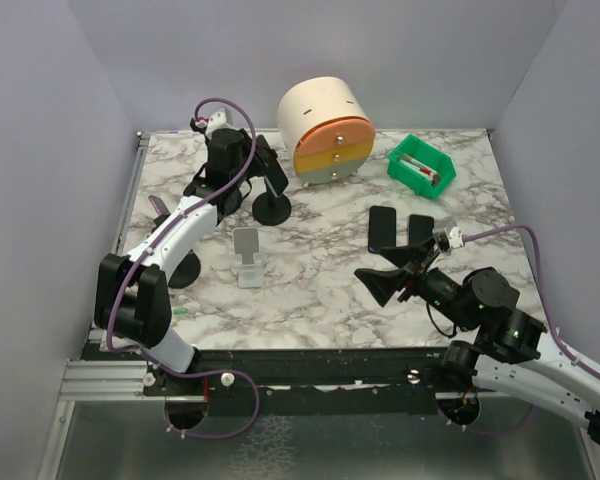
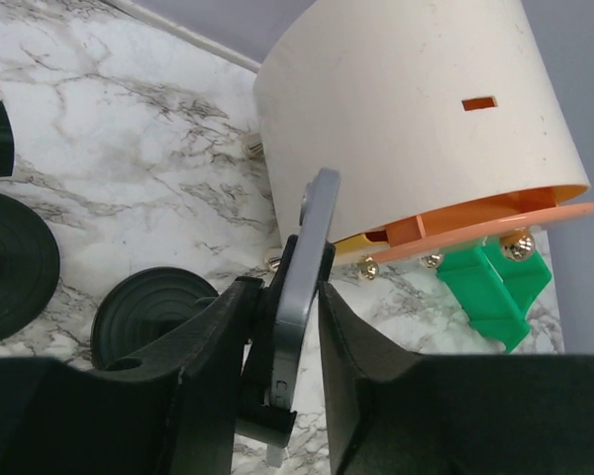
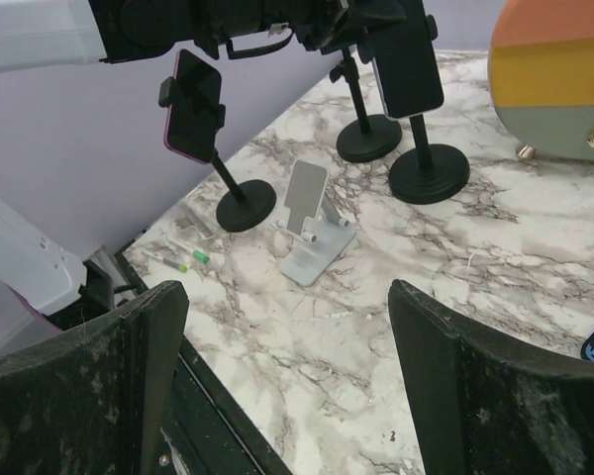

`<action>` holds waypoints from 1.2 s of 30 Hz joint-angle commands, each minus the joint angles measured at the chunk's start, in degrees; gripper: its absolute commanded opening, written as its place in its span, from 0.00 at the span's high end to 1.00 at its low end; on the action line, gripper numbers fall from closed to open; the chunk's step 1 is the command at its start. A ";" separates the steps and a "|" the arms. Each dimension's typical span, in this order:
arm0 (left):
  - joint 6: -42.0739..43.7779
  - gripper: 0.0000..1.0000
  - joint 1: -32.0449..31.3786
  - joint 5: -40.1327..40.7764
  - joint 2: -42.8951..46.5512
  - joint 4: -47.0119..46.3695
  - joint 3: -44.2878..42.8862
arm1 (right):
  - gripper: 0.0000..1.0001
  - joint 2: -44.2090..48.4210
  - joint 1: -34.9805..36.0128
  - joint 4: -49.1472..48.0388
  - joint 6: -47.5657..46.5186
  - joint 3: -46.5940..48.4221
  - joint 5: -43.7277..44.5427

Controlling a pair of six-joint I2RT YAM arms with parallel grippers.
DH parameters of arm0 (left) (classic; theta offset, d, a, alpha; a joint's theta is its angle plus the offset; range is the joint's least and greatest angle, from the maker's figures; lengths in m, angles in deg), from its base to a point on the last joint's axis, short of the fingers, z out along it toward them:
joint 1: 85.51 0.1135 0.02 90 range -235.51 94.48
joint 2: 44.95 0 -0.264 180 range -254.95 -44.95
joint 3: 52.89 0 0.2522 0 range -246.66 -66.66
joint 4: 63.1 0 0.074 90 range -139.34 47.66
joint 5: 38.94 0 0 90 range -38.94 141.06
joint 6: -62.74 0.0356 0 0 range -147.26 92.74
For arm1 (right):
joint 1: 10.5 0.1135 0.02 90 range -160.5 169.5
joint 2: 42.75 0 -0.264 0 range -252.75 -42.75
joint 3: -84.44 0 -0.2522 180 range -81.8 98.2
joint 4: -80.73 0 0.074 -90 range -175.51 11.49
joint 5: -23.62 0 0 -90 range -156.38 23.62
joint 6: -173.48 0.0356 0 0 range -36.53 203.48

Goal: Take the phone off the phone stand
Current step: Pick up the phone stand at the center of the board.

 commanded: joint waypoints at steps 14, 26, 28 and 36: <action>2.15 0.99 0.96 -8.45 6.22 -9.90 2.81 | 0.13 0.20 -0.03 0.74 -0.91 0.31 2.03; 3.61 1.00 -0.02 -13.99 15.70 -9.61 3.84 | 0.13 0.19 -0.03 2.45 -5.04 4.17 3.59; 4.06 1.00 -0.64 -15.01 16.61 -9.34 3.73 | 0.13 0.31 0.03 3.03 -6.09 5.12 4.25; 1.84 1.00 -3.81 -24.17 18.88 -11.18 4.27 | 0.13 1.61 -0.01 5.75 -11.08 9.08 5.78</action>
